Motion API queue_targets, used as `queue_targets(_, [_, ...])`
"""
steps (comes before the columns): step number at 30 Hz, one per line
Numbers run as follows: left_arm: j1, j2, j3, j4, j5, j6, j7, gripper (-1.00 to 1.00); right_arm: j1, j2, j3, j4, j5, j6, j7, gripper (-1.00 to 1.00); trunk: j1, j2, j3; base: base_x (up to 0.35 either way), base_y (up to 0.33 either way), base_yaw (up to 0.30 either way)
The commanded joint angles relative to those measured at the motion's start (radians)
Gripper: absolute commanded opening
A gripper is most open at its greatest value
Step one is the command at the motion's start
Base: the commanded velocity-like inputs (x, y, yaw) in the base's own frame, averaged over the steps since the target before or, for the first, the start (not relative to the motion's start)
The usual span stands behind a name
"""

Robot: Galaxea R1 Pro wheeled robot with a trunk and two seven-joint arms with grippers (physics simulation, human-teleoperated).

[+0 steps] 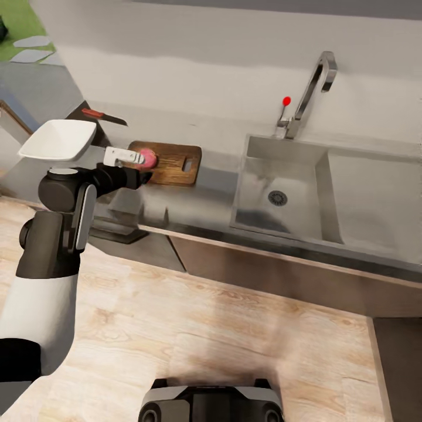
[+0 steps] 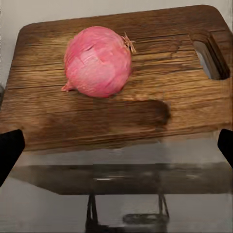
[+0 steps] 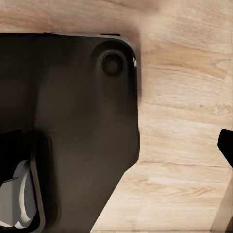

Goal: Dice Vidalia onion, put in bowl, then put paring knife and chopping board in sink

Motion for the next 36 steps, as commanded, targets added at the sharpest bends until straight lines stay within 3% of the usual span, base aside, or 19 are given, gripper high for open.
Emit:
queue_targets(1, [-0.001,0.001,-0.001,-0.001,-0.005,0.004,-0.004,1.0,0.0,0.0,0.005,0.0,0.002,-0.001,-0.009,1.0,0.0,-0.002,-0.001,-0.336,0.0,0.0])
queue_targets(23, [-0.001,0.005,-0.007,0.002,-0.005,0.003,-0.004,1.0,0.0,-0.002,0.005,0.0,0.003,-0.001,-0.009,1.0,0.0,-0.002,-0.001,-0.332,0.0,0.0])
queue_targets(36, [0.0,0.007,-0.009,0.05,-0.003,0.002,-0.004,1.0,0.0,-0.002,0.005,0.0,0.003,-0.001,-0.009,1.0,0.0,-0.002,-0.001,-0.037,0.0,0.0])
